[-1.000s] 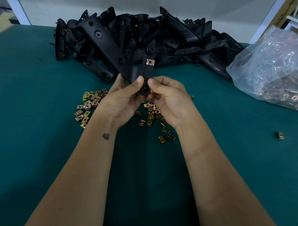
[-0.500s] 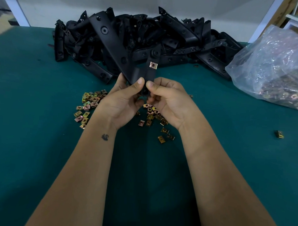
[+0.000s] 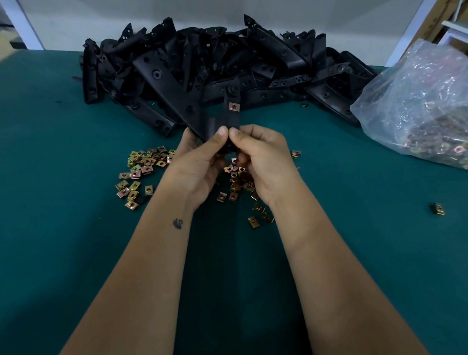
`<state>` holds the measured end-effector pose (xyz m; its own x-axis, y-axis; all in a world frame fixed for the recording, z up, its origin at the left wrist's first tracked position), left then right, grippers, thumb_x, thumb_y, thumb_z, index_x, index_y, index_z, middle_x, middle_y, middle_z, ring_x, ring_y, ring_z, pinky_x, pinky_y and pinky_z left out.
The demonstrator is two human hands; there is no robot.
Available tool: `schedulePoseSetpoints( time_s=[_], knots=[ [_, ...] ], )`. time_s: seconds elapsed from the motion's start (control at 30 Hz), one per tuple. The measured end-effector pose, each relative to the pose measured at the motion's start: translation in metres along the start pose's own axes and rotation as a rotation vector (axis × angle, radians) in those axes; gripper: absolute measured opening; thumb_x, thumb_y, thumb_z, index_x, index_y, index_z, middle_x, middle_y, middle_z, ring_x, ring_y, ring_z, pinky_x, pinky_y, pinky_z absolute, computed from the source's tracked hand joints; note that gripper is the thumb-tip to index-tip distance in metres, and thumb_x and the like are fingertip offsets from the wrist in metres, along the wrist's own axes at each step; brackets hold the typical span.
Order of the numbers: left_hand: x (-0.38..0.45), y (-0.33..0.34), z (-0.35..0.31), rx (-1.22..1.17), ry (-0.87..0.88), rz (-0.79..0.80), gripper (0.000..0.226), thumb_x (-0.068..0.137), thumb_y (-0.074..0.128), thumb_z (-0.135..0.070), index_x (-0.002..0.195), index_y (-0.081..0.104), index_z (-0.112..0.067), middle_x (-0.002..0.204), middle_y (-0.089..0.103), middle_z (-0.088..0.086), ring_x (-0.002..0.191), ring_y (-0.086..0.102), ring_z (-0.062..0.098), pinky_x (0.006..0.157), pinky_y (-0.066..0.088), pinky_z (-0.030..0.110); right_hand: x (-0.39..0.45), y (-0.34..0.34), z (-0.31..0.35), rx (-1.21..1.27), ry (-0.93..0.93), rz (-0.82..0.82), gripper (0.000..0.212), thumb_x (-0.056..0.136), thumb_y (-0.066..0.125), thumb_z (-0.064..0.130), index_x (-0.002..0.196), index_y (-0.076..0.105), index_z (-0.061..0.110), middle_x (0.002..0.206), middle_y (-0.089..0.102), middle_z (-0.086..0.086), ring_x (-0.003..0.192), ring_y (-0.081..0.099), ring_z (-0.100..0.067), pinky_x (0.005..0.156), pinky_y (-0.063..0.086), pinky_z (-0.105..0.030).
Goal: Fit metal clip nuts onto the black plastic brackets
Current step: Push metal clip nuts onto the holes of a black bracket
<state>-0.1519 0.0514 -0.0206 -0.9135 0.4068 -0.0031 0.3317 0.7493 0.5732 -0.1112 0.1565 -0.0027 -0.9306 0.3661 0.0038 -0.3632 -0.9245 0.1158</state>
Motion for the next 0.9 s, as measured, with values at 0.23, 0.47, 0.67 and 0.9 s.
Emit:
schedulePoseSetpoints(
  time_s=[0.23,0.47,0.67,0.9],
  knots=[
    [0.007,-0.010,0.006,-0.161,-0.002,-0.132,0.014,0.099,0.054,-0.009,0.107,0.065,-0.014,0.099,0.075,0.003,0.094,0.072,0.016,0.078,0.058,0.026,-0.002,0.000,0.016,-0.172,-0.191,-0.138,0.009,0.091,0.067,0.016,0.094,0.074,0.011,0.081,0.070,0.005,0.069,0.061,0.003,0.065,0.048,-0.013],
    [0.006,-0.002,0.018,-0.396,-0.068,-0.119,0.017,0.101,0.048,-0.004,0.106,0.062,-0.012,0.086,0.077,0.003,0.083,0.074,0.018,0.093,0.056,0.040,-0.015,0.004,0.031,-0.582,-0.427,-0.318,0.020,0.084,0.074,0.032,0.096,0.068,0.017,0.079,0.049,0.015,0.073,0.046,-0.003,0.065,0.035,-0.014],
    [0.003,0.001,0.020,-0.430,-0.100,-0.111,0.015,0.100,0.048,-0.005,0.106,0.061,-0.010,0.088,0.076,0.007,0.082,0.074,0.019,0.089,0.057,0.040,-0.024,0.008,0.045,-0.736,-0.601,-0.363,0.022,0.086,0.072,0.028,0.086,0.065,0.007,0.072,0.034,0.018,0.077,0.042,-0.010,0.064,0.026,-0.020],
    [-0.004,0.004,0.019,-0.494,-0.148,-0.140,0.038,0.100,0.048,-0.005,0.137,0.050,-0.004,0.115,0.067,0.014,0.086,0.072,0.023,0.071,0.062,0.037,-0.031,0.013,0.051,-0.752,-0.697,-0.382,0.023,0.084,0.074,0.023,0.081,0.064,0.002,0.077,0.044,0.007,0.075,0.043,-0.012,0.066,0.030,-0.022]
  ],
)
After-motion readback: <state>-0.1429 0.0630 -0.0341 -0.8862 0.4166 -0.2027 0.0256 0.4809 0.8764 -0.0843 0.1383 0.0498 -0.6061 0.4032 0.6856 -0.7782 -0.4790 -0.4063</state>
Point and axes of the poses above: each hand's wrist, its own x-axis towards the middle knuckle, its own y-axis out of the palm, z = x × y, the point moved 8 cm from there along x, towards the middle knuckle
